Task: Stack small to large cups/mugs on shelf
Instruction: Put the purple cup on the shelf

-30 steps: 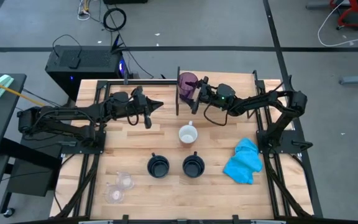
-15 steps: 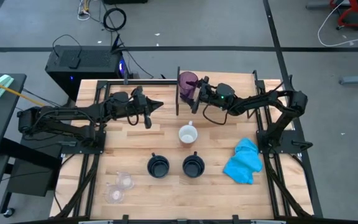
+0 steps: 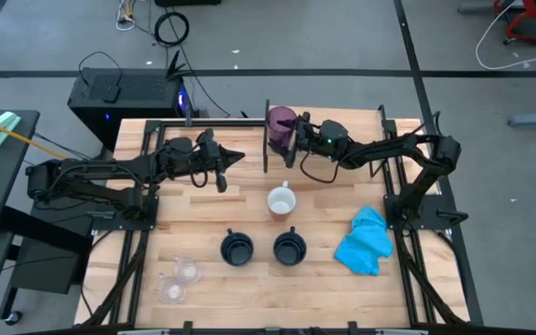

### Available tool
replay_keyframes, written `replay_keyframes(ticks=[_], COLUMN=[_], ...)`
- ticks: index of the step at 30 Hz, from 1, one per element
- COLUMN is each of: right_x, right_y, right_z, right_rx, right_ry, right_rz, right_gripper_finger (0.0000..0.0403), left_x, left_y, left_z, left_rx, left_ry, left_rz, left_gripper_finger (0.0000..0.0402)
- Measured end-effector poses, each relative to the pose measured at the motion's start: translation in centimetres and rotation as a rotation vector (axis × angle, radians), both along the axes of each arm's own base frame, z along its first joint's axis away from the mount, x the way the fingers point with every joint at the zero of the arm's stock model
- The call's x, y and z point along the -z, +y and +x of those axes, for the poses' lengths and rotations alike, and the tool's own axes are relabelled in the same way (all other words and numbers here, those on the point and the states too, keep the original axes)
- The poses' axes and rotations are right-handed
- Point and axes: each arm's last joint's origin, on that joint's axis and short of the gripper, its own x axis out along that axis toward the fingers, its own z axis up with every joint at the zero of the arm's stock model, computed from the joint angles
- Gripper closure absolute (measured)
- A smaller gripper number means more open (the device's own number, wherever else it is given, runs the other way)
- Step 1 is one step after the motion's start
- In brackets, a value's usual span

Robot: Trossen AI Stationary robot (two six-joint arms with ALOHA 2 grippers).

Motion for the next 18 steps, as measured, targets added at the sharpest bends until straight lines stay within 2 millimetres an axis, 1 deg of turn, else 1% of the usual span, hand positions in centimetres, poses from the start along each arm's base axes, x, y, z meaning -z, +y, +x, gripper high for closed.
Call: replay_keyframes(ticks=[4, 8, 13, 18], right_x=[-0.57, -1.03, -1.05, -0.99], right_y=[-0.41, -0.53, -0.52, -0.47], right_z=[0.47, 0.77, 0.79, 0.8], right_rx=[-0.005, -0.014, -0.021, -0.037], right_ry=[0.03, 0.037, 0.039, 0.046], right_rz=[0.003, -0.003, -0.007, -0.007], right_gripper_finger=[0.0004, 0.0003, 0.0003, 0.0003], left_x=[0.09, 0.1, 0.11, 0.15], left_y=[0.0, 0.01, 0.0, -0.01], left_z=[-0.01, -0.02, -0.02, -0.02], left_rx=[0.0, 0.0, 0.0, 0.0], left_ry=[0.009, 0.01, 0.011, 0.016], left_rz=[-0.002, -0.002, -0.002, -0.004], left_gripper_finger=[0.0389, 0.0386, 0.0378, 0.0383])
